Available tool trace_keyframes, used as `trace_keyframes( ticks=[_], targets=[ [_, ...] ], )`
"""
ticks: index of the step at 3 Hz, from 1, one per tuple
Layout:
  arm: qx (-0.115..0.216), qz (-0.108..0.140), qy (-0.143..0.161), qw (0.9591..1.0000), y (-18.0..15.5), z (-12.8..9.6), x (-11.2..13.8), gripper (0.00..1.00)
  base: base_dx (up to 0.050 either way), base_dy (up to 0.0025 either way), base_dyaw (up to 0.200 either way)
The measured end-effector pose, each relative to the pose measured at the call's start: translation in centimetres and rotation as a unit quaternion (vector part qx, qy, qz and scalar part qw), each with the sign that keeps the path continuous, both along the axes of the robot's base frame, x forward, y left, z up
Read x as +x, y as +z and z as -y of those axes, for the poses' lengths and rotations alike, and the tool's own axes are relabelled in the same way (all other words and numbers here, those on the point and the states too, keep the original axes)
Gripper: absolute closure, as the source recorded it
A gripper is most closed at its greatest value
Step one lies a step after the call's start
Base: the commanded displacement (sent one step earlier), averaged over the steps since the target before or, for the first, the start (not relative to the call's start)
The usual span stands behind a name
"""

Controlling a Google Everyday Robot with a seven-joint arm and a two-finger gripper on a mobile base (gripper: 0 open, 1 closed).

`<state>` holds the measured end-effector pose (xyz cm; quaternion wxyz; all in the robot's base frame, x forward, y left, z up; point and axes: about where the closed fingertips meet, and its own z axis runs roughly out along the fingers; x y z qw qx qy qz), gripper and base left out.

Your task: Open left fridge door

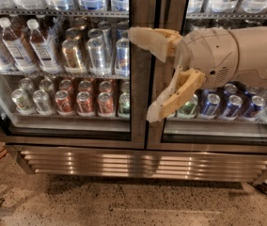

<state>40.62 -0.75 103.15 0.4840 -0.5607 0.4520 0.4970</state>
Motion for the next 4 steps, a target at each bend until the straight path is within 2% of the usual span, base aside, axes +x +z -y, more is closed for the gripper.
trace_keyframes(
  ticks=[2, 3, 4],
  targets=[
    [0.000, 0.000, 0.000, 1.0000, 0.00, 0.00, 0.00, 0.00, 0.049, 0.00003, -0.001],
    [0.000, 0.000, 0.000, 1.0000, 0.01, -0.01, 0.00, 0.00, 0.000, -0.00002, -0.200],
    [0.000, 0.000, 0.000, 1.0000, 0.04, -0.06, 0.00, 0.00, 0.000, 0.00000, 0.000]
  ],
)
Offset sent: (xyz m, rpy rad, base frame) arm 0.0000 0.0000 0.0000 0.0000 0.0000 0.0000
